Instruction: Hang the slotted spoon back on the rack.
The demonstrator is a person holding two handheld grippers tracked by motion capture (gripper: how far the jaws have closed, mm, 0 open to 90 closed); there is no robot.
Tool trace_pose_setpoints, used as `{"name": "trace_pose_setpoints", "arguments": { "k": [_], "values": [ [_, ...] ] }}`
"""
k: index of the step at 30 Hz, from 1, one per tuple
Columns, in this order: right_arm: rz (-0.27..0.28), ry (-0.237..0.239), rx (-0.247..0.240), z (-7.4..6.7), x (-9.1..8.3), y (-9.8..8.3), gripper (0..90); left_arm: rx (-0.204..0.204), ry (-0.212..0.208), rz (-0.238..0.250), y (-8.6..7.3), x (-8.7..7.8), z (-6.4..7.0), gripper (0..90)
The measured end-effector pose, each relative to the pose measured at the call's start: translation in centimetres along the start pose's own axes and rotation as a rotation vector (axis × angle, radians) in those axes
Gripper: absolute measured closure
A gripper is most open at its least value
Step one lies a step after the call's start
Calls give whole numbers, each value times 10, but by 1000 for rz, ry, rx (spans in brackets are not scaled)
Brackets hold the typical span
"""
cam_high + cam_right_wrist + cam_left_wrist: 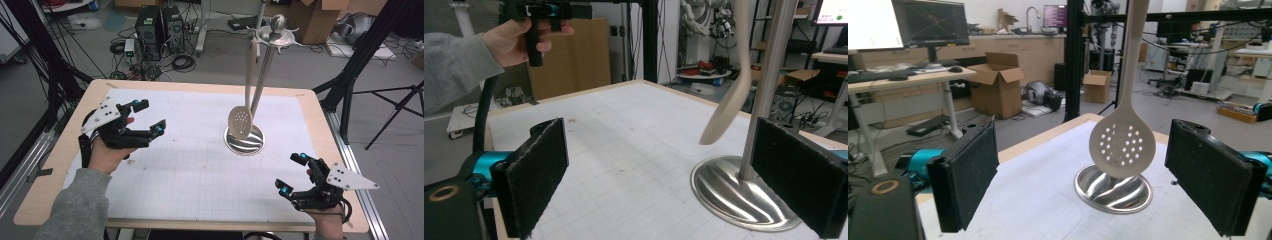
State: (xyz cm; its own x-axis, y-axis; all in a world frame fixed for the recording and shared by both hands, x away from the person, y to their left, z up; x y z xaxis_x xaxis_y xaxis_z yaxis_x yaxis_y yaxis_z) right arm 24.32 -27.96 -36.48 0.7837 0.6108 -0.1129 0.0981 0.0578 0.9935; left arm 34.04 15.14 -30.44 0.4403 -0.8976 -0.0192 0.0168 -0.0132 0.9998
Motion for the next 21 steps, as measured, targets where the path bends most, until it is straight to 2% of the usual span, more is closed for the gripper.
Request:
{"name": "trace_pose_setpoints", "arguments": {
  "k": [3, 6, 9, 15, 21],
  "values": [
    [0, 3, -3, -1, 2, 0, 74, 2, 16, 11, -2, -16, -2, 140],
    [0, 10, -2, -2, 4, 2, 74, 8, 57, 19, -5, -33, -5, 136],
    [7, 14, -2, -1, 8, 2, 74, 13, 81, 4, -10, -48, -6, 136],
    [0, 30, -14, -5, 17, 2, 74, 33, 105, 13, -17, -69, -2, 137],
    [-15, 44, -11, -9, 26, 2, 74, 46, 129, -23, -29, -88, 2, 136]
  ]
}}
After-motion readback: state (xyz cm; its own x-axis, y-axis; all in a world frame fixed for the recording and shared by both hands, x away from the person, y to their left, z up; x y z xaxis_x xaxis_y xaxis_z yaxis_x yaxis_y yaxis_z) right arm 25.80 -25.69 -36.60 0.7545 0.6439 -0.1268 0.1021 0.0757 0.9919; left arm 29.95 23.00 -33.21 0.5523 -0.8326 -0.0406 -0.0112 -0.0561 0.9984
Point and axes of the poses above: each handheld gripper's, and its own axes: x roughly forward along the jaws, y roughly out of its top, z roughly to its right, the point moved 5 cm from there along x, roughly forward along the jaws, and after that the axes turned 15 degrees about -y, right-handed, at the moved point
